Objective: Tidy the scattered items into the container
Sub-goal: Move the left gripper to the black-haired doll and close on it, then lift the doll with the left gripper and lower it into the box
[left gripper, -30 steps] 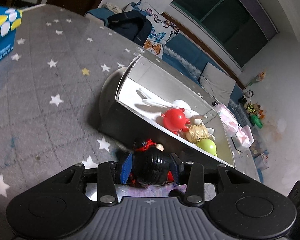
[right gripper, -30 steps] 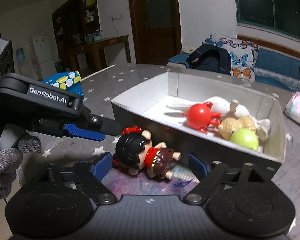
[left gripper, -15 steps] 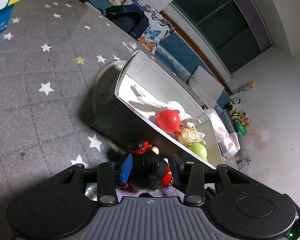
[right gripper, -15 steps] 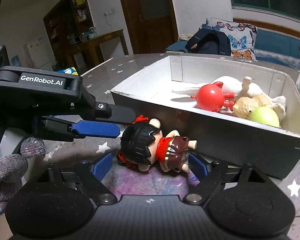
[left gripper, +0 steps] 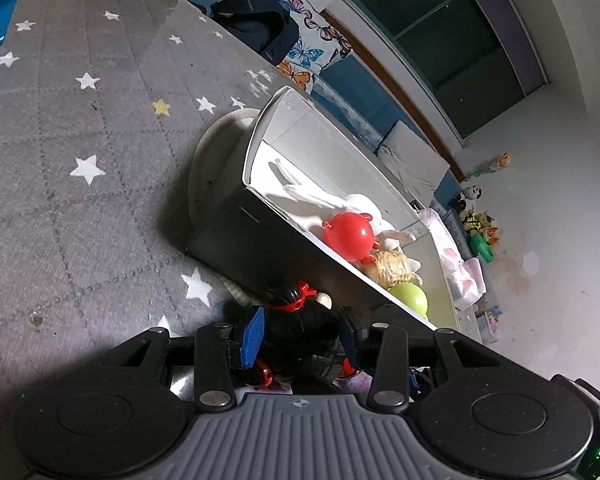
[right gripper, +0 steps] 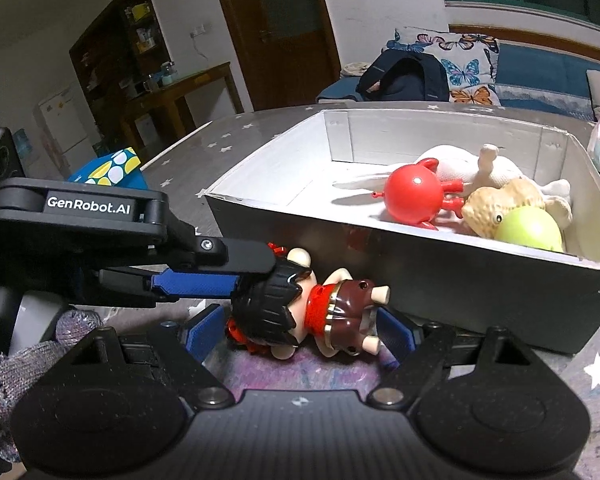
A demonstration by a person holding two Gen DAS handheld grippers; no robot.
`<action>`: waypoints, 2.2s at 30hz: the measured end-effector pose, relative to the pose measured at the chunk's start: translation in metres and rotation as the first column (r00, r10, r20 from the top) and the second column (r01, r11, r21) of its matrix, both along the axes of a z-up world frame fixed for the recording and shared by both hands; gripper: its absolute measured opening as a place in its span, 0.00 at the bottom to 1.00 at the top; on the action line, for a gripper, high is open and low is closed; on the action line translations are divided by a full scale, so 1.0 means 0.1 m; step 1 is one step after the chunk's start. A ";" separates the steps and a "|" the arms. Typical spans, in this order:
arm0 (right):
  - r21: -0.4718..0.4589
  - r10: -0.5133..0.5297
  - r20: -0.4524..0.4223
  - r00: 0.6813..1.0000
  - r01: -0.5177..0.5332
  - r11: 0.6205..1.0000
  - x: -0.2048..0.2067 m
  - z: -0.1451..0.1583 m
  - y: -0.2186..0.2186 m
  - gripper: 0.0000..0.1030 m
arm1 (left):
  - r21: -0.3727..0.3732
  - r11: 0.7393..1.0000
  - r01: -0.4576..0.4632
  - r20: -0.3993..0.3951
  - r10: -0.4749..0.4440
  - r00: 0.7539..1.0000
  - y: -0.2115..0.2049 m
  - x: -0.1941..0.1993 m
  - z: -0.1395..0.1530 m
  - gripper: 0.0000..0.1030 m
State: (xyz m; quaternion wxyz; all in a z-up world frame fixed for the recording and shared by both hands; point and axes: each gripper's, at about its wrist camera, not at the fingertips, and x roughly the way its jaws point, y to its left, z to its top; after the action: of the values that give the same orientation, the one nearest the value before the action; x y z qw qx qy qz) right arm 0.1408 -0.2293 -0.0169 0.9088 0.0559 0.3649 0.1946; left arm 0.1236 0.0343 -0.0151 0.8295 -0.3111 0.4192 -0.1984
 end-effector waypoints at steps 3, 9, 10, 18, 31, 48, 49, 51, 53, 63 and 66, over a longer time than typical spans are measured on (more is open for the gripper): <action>0.000 -0.006 -0.006 1.000 0.006 1.000 0.03 -0.01 0.01 0.82 | -0.002 1.000 0.000 0.001 0.000 1.000 0.01 0.00 -0.01 0.43; -0.004 -0.012 -0.012 1.000 0.012 1.000 0.04 0.00 0.01 0.81 | -0.009 1.000 -0.011 -0.011 0.011 1.000 0.02 -0.01 -0.02 0.43; -0.005 -0.010 -0.013 1.000 0.010 1.000 0.03 0.00 0.01 0.81 | -0.002 1.000 -0.011 -0.011 0.011 1.000 0.01 -0.02 -0.01 0.43; -0.006 0.002 -0.017 1.000 -0.002 1.000 0.02 0.01 -0.01 0.80 | 0.016 1.000 -0.008 -0.020 0.009 1.000 -0.03 -0.07 0.01 0.44; -0.011 0.006 -0.010 1.000 -0.006 1.000 -0.03 0.02 -0.02 0.81 | 0.015 1.000 -0.009 -0.011 0.009 1.000 -0.08 -0.17 0.07 0.45; -0.029 -0.003 0.173 0.985 0.008 1.000 -0.18 0.66 -0.05 0.81 | -0.004 1.000 -0.008 0.154 0.009 0.988 -0.14 -0.23 0.74 0.44; -0.028 -0.009 0.178 0.984 0.014 1.000 -0.15 0.69 -0.06 0.81 | -0.004 1.000 -0.009 0.159 0.009 0.987 -0.15 -0.19 0.77 0.44; -0.028 -0.023 0.189 0.982 0.029 0.999 -0.06 0.74 -0.07 0.81 | -0.003 1.000 -0.008 0.167 0.008 0.986 -0.19 -0.07 0.81 0.44; -0.026 -0.038 0.187 0.982 0.044 0.999 0.05 0.75 -0.09 0.81 | 0.008 1.000 -0.004 0.165 0.003 0.986 -0.23 0.07 0.83 0.44; 0.034 -0.116 0.066 0.991 0.114 0.993 0.63 0.59 -0.21 0.81 | 0.092 0.994 0.051 0.079 -0.058 0.995 -0.39 0.67 0.71 0.44; 0.064 -0.136 0.017 0.991 0.135 0.989 0.75 0.49 -0.26 0.80 | 0.128 0.989 0.070 0.061 -0.078 0.995 -0.44 0.78 0.65 0.44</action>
State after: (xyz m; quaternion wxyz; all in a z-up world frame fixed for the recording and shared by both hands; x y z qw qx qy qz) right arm 0.2158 -0.2550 0.0316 0.9215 0.1070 0.3443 0.1444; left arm 0.2011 -0.0099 0.0496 0.8529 -0.2357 0.4145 -0.2126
